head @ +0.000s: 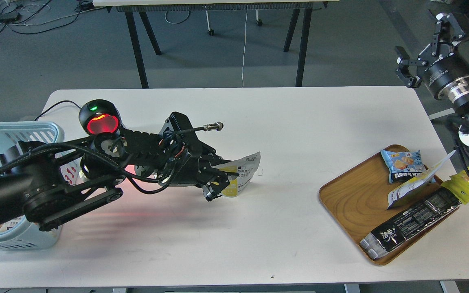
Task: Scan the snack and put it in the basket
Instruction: 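Reach the left gripper to the standing pouch and grasp it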
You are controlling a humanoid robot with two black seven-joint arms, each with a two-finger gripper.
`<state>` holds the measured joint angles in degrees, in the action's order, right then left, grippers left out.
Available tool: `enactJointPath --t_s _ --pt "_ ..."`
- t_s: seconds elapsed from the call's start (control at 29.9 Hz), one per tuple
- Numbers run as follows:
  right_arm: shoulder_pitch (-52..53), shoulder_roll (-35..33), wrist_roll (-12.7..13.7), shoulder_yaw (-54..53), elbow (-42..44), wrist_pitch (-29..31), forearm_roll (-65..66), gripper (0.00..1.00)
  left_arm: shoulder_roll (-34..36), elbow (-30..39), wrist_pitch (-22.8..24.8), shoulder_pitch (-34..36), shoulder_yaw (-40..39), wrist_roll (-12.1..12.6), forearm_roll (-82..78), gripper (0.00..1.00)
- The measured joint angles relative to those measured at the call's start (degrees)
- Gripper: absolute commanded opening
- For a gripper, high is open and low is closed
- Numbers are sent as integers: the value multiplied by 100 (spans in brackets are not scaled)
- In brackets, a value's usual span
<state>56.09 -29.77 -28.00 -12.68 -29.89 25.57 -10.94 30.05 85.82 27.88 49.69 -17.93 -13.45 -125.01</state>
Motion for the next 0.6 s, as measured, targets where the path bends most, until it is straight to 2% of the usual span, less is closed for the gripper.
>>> enactJointPath --t_s 0.1,0.27,0.6 --pt "0 0 0 -6 0 1 3 99 0 -10 1 -3 -29 8 0 16" --pt "0 0 0 -6 0 1 4 99 21 -13 -2 0 -67 -6 0 0" --pt "17 -18 0 -3 4 1 4 99 87 -12 -3 15 -67 9 0 0"
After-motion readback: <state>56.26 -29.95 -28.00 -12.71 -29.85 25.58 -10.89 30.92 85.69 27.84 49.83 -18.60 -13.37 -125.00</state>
